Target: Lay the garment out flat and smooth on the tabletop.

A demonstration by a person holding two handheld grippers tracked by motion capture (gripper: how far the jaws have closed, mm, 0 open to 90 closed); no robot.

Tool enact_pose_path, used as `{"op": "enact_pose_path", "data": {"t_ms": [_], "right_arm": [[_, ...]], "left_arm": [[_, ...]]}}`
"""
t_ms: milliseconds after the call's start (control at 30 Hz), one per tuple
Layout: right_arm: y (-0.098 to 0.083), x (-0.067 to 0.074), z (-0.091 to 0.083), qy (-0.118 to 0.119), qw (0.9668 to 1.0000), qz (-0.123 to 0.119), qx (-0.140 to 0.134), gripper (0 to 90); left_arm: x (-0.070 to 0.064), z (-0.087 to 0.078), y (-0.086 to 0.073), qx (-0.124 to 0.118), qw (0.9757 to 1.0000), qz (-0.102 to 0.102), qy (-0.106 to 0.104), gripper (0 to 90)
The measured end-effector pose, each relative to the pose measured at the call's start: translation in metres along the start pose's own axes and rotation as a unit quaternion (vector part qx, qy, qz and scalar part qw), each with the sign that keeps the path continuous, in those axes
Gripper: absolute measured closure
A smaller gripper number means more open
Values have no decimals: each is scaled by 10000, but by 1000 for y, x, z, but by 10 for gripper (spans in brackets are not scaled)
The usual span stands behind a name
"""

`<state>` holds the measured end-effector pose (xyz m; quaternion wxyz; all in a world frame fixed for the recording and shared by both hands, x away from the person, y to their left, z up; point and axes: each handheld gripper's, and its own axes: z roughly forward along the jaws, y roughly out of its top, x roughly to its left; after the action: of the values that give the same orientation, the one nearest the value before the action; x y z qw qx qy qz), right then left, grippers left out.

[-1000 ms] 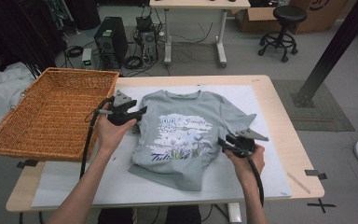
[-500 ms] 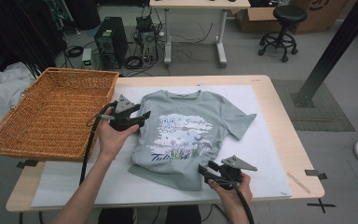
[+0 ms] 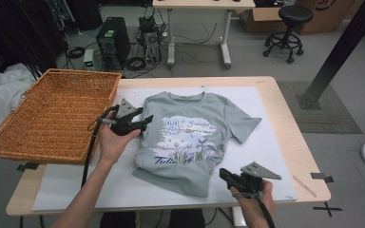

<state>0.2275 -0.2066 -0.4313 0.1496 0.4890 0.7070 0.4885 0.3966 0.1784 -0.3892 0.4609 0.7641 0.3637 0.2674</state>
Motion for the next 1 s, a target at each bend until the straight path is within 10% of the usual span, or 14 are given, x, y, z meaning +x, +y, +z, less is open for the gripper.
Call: {"op": "enact_pose_path", "data": {"t_ms": [100, 300, 433, 667, 1000], "right_arm": [[-1, -10, -7, -431, 9989, 153, -97, 771], [-5, -8, 41, -118, 9976, 648, -220, 498], [-6, -4, 60, -183, 9984, 541, -51, 769], [6, -12, -4, -312, 9982, 512, -69, 866], [-9, -58, -16, -1004, 9919, 685, 381, 725]], "left_arm": [[-3, 2, -1, 10, 10000, -3, -38, 472], [-7, 2, -2, 29, 10000, 29, -68, 468], [-5, -1, -4, 32, 10000, 35, -30, 469], [-1, -4, -5, 26, 10000, 36, -22, 469], [-3, -17, -5, 71, 9997, 148, -189, 467]]}}
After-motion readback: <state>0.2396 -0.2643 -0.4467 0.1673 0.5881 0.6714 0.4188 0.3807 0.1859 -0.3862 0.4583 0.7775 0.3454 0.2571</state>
